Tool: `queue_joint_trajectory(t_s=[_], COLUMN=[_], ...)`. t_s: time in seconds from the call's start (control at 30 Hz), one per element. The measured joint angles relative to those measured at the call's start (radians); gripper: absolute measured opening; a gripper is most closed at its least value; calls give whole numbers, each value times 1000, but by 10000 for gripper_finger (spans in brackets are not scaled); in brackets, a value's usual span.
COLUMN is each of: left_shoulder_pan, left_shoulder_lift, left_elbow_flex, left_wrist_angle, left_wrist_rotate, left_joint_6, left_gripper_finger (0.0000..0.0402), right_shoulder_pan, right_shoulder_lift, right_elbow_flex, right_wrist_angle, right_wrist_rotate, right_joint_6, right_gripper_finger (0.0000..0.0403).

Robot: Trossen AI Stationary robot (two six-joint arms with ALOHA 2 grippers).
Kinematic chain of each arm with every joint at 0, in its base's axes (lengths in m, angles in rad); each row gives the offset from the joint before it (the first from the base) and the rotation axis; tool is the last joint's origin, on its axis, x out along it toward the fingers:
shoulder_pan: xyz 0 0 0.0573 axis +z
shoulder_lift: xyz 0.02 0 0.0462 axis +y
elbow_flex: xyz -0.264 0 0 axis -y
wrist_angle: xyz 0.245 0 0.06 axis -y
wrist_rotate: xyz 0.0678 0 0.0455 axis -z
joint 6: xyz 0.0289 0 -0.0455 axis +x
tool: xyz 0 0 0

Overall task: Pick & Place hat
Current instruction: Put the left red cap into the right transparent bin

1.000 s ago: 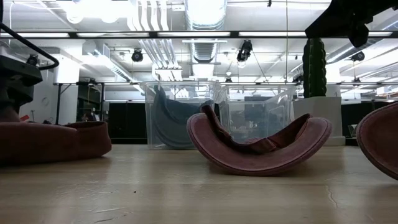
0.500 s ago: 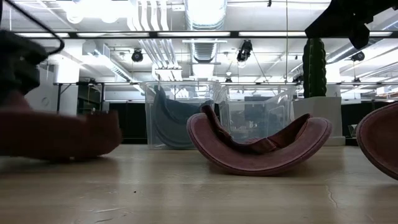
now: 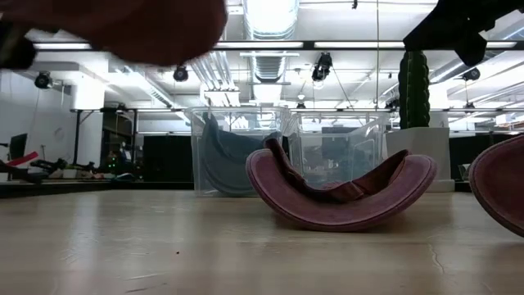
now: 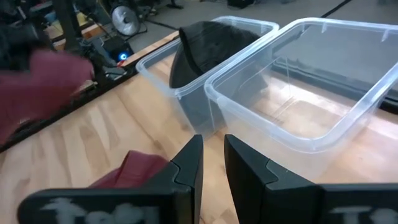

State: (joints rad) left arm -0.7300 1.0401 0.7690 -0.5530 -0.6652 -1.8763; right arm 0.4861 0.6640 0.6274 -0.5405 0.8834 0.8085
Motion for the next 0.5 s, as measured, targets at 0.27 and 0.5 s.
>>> queue_joint_trajectory(t_s=[0.27, 0.5], left_shoulder_pan=[157, 379], left_shoulder_lift=[17, 91], left_elbow_flex=[179, 279], left_wrist_angle=[6, 63], left_wrist_rotate=[-148, -111], left_joint_6=[348, 649], left_gripper_finger=[20, 20], right_shoulder_pan=[0, 0], right_shoulder_lift=[0, 20], right_elbow_flex=[0, 0], right_wrist_angle=[43, 294], right_wrist_rotate=[-41, -81], right_joint_6=[-5, -149], right_gripper_finger=[106, 180])
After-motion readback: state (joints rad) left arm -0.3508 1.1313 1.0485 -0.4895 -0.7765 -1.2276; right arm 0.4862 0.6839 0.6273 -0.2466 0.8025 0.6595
